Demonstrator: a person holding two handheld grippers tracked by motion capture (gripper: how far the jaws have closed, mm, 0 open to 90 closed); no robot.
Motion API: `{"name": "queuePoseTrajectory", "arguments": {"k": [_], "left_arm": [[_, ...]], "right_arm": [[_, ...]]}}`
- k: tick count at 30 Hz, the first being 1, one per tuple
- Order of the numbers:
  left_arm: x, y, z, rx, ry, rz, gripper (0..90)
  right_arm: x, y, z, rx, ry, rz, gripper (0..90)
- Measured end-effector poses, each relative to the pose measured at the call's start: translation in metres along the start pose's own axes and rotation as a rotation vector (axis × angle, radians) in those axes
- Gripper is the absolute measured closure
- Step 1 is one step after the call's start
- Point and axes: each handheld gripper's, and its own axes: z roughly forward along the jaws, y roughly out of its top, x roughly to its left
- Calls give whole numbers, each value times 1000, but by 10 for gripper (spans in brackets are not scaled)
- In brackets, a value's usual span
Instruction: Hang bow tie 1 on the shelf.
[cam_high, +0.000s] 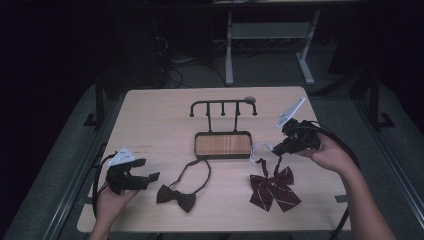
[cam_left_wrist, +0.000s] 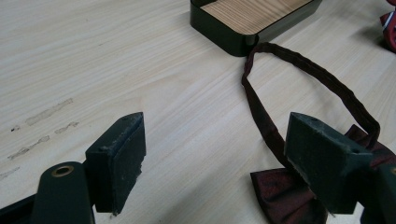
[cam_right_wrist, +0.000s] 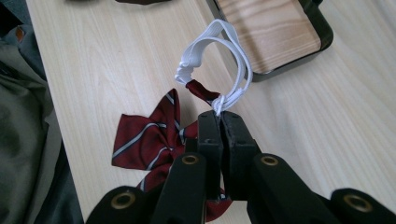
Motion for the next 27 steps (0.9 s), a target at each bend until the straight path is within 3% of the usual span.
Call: {"name": "queuePoseTrajectory", "arguments": {"k": [27], "left_arm": [[-1,0,-1,-3,2,3,206]], "right_arm": [[7,35,-35,-5,-44,-72,868]]}}
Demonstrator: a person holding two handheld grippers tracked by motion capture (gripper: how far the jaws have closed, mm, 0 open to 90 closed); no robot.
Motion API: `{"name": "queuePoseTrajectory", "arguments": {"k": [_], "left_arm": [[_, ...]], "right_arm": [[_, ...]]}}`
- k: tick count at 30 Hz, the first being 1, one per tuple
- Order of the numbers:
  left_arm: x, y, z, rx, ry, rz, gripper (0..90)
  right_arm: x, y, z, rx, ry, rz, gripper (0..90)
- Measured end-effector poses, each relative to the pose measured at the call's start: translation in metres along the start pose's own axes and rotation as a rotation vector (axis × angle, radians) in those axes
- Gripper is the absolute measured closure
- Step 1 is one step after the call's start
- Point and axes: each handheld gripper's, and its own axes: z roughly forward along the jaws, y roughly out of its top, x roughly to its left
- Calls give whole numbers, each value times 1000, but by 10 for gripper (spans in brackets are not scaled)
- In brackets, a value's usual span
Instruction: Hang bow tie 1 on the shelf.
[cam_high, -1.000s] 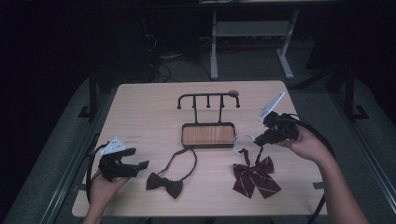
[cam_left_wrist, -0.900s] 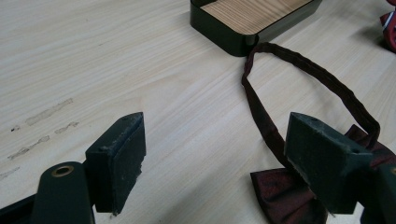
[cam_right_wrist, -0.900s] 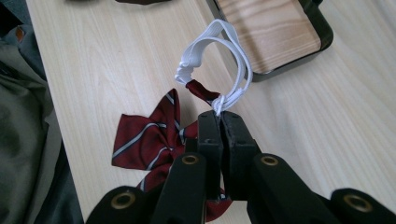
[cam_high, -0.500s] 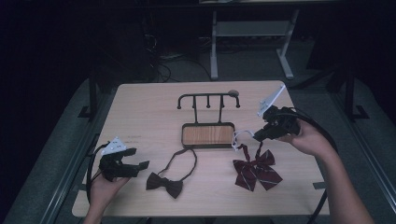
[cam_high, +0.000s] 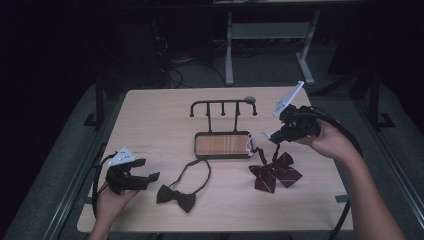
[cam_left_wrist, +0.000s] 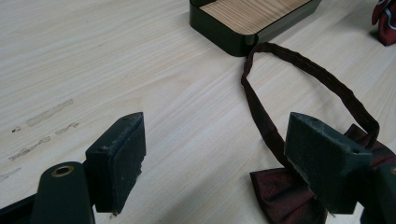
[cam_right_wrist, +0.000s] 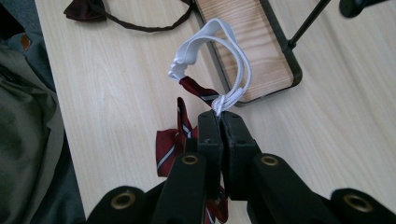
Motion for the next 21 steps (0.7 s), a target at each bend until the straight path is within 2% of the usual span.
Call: {"name": "queuePoseTrajectory", "arguments": {"k": [17,21], "left_arm": [[0,0,0,-1,-4,2,206],[-1,0,0,0,-6,-1,206]], "right_arm": [[-6,24,-9,11,-17,-14,867],[-7,26,-11,-10,-13,-11,867]]}}
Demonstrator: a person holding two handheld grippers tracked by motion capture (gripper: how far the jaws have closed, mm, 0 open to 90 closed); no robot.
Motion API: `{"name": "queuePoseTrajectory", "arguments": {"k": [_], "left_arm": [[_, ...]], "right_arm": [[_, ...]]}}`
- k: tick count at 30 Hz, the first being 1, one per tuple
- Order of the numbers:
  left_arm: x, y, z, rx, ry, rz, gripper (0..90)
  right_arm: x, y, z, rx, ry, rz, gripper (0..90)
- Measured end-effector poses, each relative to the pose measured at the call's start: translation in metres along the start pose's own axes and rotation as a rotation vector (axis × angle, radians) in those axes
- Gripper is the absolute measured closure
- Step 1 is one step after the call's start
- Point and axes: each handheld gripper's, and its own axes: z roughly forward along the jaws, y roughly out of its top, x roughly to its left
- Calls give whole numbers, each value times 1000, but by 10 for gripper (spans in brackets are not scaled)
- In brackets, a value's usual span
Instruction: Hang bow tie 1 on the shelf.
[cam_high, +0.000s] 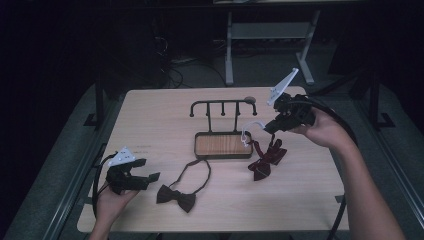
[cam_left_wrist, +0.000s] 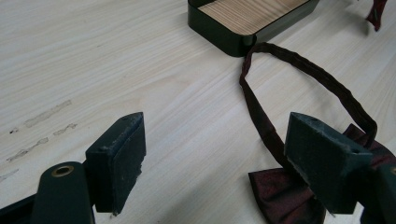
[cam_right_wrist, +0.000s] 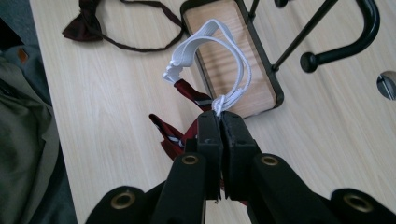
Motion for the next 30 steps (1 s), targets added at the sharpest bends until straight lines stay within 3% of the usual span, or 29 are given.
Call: {"name": "queuePoseTrajectory", "arguments": {"k": [30], "left_arm": [[-1,0,-1,-5,-3,0,206]], "right_arm": [[-25,18,-1,42,-16,43,867]]}}
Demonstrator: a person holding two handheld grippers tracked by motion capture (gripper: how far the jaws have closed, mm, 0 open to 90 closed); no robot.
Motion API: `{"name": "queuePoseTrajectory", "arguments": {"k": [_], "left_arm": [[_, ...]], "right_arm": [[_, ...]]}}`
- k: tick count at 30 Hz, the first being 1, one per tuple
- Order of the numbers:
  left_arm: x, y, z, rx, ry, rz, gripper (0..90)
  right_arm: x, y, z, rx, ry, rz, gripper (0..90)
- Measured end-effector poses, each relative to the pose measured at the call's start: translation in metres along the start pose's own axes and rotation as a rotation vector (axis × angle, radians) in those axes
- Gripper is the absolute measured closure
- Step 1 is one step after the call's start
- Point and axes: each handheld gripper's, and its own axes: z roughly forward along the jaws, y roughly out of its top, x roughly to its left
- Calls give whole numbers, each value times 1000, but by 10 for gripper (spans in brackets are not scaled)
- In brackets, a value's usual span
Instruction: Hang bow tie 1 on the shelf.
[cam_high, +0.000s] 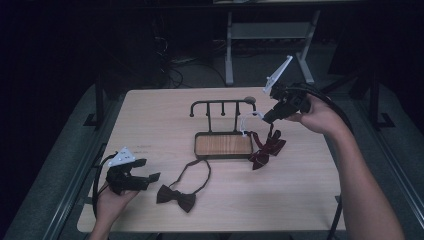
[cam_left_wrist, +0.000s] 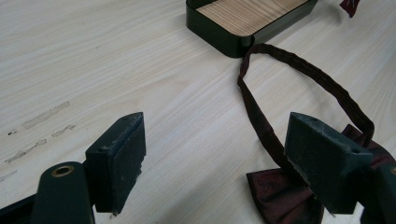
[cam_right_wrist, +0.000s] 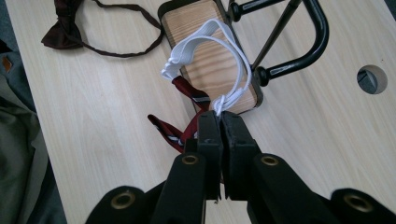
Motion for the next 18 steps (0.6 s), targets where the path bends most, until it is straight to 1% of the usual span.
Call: {"name": "queuePoseTrajectory", "arguments": {"k": [1,4,9,18], "left_arm": [[0,0,0,0,-1,1,206],[0,0,0,-2,-1,0,206],[0,0,0,2,-4,-1,206],[0,0,0,-2,-6,-2,206]], "right_arm": [[-1,1,0,1,-5,0,867],[-4,2,1,11,-2,10,867],[-6,6,2,20,-3,5,867],[-14,13,3,23,-15,19,867]]}}
